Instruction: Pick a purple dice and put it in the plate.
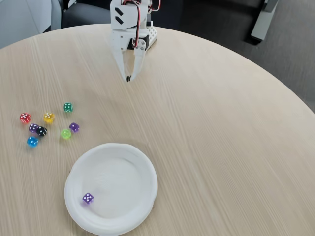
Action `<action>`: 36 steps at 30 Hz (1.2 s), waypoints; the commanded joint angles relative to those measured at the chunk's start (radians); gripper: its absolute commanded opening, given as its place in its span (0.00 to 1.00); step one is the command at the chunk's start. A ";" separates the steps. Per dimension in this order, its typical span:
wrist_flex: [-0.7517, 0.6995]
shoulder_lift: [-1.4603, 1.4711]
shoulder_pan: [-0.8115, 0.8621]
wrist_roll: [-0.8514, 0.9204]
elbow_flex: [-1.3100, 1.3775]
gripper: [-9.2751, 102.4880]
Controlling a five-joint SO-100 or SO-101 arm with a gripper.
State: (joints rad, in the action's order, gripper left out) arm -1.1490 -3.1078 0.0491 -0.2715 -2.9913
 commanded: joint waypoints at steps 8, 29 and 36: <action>0.000 -0.005 -0.008 -0.003 0.005 0.09; 0.000 -0.005 -0.009 -0.014 0.005 0.09; 0.000 -0.005 -0.011 -0.020 0.005 0.09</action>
State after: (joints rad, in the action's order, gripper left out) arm -1.1490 -3.1078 0.0445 -0.2807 -2.9913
